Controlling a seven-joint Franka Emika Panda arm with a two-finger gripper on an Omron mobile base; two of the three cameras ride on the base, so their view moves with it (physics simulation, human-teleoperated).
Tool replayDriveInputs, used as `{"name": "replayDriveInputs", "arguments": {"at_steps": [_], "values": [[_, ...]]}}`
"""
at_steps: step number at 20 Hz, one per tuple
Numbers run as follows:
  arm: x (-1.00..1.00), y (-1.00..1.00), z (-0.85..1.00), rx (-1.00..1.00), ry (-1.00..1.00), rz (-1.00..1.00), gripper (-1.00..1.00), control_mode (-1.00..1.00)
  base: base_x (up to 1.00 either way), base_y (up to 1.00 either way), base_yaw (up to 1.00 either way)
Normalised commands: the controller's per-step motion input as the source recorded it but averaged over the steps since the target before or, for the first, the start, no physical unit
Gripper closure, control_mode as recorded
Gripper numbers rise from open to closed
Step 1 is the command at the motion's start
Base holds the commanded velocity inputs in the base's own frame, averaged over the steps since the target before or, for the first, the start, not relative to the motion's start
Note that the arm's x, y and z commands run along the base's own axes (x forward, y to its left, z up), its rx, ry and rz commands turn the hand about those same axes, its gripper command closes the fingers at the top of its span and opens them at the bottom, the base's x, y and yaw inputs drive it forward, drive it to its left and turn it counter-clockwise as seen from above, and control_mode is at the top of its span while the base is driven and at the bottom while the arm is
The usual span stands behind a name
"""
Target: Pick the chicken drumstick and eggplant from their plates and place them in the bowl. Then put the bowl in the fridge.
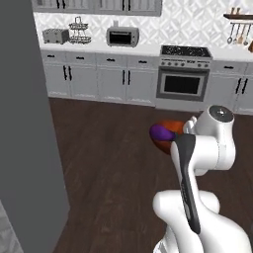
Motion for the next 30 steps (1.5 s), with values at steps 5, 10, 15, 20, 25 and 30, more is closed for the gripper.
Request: {"name": "replayDriveInputs", "arguments": {"at_steps": [5, 10, 15, 20, 25, 30], "values": [[0.00, 0.00, 0.00, 0.00, 0.00, 0.00, 1.00, 1.00, 1.00, 0.00, 0.14], [0.00, 0.00, 0.00, 0.00, 0.00, 0.00, 1.00, 1.00, 1.00, 0.00, 0.14], [0.00, 0.00, 0.00, 0.00, 0.00, 0.00, 1.00, 1.00, 1.00, 0.00, 0.13], [0.00, 0.00, 0.00, 0.00, 0.00, 0.00, 1.00, 1.00, 1.00, 0.00, 0.20], [0.00, 0.00, 0.00, 0.00, 0.00, 0.00, 1.00, 1.00, 1.00, 0.00, 0.34], [0.00, 0.00, 0.00, 0.00, 0.00, 0.00, 1.00, 1.00, 1.00, 0.00, 0.42]]}}
